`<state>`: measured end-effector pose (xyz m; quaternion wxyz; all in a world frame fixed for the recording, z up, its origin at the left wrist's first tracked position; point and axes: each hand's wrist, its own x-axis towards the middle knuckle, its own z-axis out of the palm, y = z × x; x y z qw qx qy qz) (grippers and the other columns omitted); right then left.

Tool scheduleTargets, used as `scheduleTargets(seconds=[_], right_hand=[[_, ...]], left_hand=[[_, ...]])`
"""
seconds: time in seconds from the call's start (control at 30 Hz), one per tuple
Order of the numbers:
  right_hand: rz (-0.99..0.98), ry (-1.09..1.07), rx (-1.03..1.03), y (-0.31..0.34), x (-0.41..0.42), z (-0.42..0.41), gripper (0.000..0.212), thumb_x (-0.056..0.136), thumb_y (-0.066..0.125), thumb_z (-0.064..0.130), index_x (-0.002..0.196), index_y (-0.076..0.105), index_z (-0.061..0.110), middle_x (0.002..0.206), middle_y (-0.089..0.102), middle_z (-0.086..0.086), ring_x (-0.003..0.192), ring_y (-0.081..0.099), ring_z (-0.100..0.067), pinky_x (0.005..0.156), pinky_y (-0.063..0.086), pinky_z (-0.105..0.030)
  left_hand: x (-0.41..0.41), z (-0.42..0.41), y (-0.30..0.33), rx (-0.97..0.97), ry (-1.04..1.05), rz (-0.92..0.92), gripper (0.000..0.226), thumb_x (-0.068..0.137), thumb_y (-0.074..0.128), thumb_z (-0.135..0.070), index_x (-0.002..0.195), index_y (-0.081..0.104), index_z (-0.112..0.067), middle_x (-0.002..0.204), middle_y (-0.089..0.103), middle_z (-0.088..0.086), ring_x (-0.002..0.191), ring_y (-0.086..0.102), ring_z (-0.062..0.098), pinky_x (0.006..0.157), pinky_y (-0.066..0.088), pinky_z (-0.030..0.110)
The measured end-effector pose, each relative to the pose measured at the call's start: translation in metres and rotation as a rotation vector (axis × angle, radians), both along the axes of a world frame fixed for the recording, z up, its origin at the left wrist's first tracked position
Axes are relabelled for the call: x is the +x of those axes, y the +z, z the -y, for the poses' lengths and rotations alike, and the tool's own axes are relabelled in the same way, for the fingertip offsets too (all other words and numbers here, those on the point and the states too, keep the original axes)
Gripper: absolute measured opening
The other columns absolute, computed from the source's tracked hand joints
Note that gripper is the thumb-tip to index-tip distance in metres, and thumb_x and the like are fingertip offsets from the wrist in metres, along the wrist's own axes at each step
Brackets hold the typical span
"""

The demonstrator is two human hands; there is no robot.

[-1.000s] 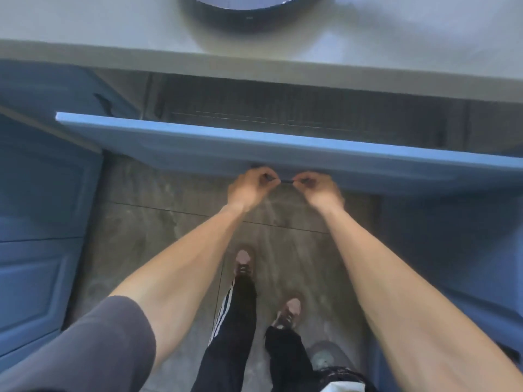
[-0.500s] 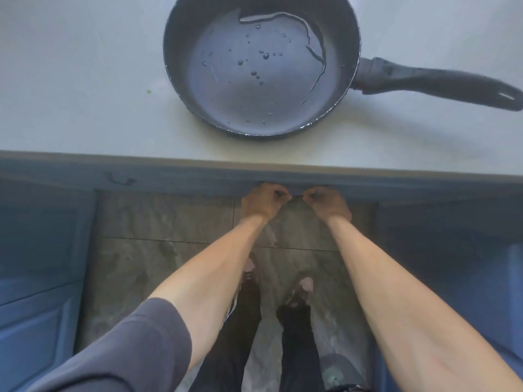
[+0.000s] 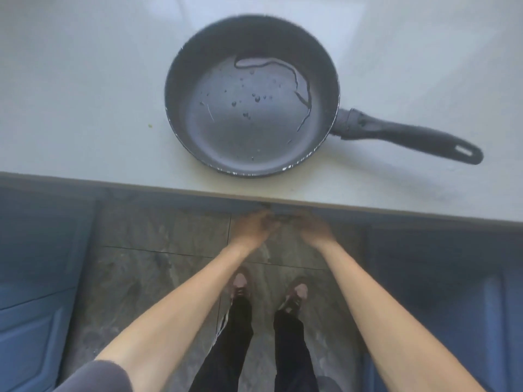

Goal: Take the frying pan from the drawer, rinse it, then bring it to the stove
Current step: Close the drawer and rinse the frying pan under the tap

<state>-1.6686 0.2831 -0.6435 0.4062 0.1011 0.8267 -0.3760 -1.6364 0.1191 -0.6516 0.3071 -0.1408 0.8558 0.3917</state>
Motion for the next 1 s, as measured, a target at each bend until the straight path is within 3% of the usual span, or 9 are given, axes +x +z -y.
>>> scheduleTargets(seconds=[0.13, 0.27, 0.33, 0.4, 0.5, 0.63, 0.77, 0.87, 1.0], right_hand=[[-0.016, 0.033, -0.238, 0.088, 0.035, -0.034, 0.016, 0.082, 0.068, 0.024, 0.094, 0.064, 0.034, 0.107, 0.068, 0.007, 0.103, 0.063, -0.011, 0.097, 0.045, -0.03], [-0.066, 0.083, -0.302, 0.185, 0.036, -0.07, 0.012, 0.082, 0.068, 0.019, 0.092, 0.07, 0.024, 0.093, 0.075, 0.008, 0.089, 0.067, -0.001, 0.078, 0.044, -0.011], [-0.148, 0.045, -0.322, 0.217, 0.021, -0.076, 0.011, 0.081, 0.069, 0.018, 0.091, 0.071, 0.022, 0.09, 0.075, 0.011, 0.088, 0.067, 0.003, 0.074, 0.043, -0.007], [-0.264, -0.002, -0.301, 0.236, 0.0, -0.074, 0.011, 0.081, 0.07, 0.018, 0.089, 0.07, 0.025, 0.091, 0.075, 0.008, 0.086, 0.066, 0.001, 0.078, 0.046, -0.012], [-0.501, -0.013, -0.198, 0.242, -0.036, -0.058, 0.016, 0.078, 0.068, 0.015, 0.087, 0.068, 0.029, 0.1, 0.069, 0.011, 0.089, 0.062, -0.001, 0.085, 0.046, -0.024], [-0.694, 0.296, 0.162, 0.219, -0.078, -0.034, 0.03, 0.074, 0.065, 0.016, 0.102, 0.065, 0.025, 0.121, 0.058, 0.003, 0.111, 0.054, -0.016, 0.095, 0.037, -0.036], [-0.621, 0.412, 0.406, 0.216, -0.092, -0.017, 0.029, 0.078, 0.055, 0.019, 0.106, 0.053, 0.028, 0.116, 0.062, 0.004, 0.109, 0.055, -0.021, 0.096, 0.029, -0.039], [-0.515, 0.362, 0.35, 0.225, -0.102, -0.015, 0.029, 0.078, 0.06, 0.022, 0.105, 0.05, 0.028, 0.109, 0.066, 0.0, 0.1, 0.059, -0.024, 0.087, 0.039, -0.036], [-0.353, 0.259, 0.186, 0.238, -0.097, -0.032, 0.031, 0.073, 0.069, 0.027, 0.1, 0.055, 0.033, 0.108, 0.065, 0.003, 0.096, 0.059, -0.018, 0.079, 0.045, -0.034]], left_hand=[[0.047, 0.049, 0.093, 0.072, 0.041, -0.089, 0.031, 0.087, 0.06, -0.043, 0.118, 0.06, -0.04, 0.119, 0.063, -0.024, 0.11, 0.056, -0.006, 0.094, 0.044, 0.02], [0.056, 0.1, 0.19, 0.023, 0.197, -0.216, 0.017, 0.086, 0.064, -0.036, 0.099, 0.065, -0.047, 0.098, 0.064, -0.038, 0.096, 0.058, -0.016, 0.079, 0.041, 0.002], [0.04, 0.117, 0.219, -0.001, 0.302, -0.322, 0.018, 0.086, 0.065, -0.029, 0.094, 0.065, -0.045, 0.093, 0.068, -0.033, 0.092, 0.061, -0.012, 0.073, 0.039, -0.004], [0.017, 0.13, 0.235, -0.01, 0.369, -0.397, 0.019, 0.087, 0.065, -0.024, 0.092, 0.064, -0.042, 0.089, 0.072, -0.018, 0.09, 0.064, -0.001, 0.071, 0.043, 0.001], [-0.024, 0.142, 0.238, -0.017, 0.383, -0.382, 0.021, 0.088, 0.062, -0.024, 0.108, 0.065, -0.029, 0.107, 0.064, -0.007, 0.099, 0.06, 0.012, 0.083, 0.044, 0.022], [-0.07, 0.152, 0.231, 0.004, 0.258, -0.32, 0.031, 0.088, 0.062, -0.027, 0.119, 0.06, -0.025, 0.112, 0.057, -0.007, 0.105, 0.054, 0.01, 0.09, 0.041, 0.028], [-0.101, 0.16, 0.222, 0.09, 0.18, -0.299, 0.019, 0.088, 0.063, -0.022, 0.107, 0.064, -0.027, 0.103, 0.064, -0.008, 0.098, 0.061, 0.013, 0.086, 0.044, 0.027], [-0.113, 0.163, 0.216, 0.082, 0.171, -0.33, 0.019, 0.085, 0.064, -0.009, 0.097, 0.068, -0.023, 0.096, 0.068, -0.004, 0.093, 0.066, 0.018, 0.079, 0.044, 0.025], [-0.128, 0.16, 0.216, 0.061, 0.116, -0.327, 0.03, 0.079, 0.065, -0.003, 0.096, 0.071, -0.026, 0.098, 0.072, -0.001, 0.094, 0.067, 0.02, 0.083, 0.048, 0.031]])
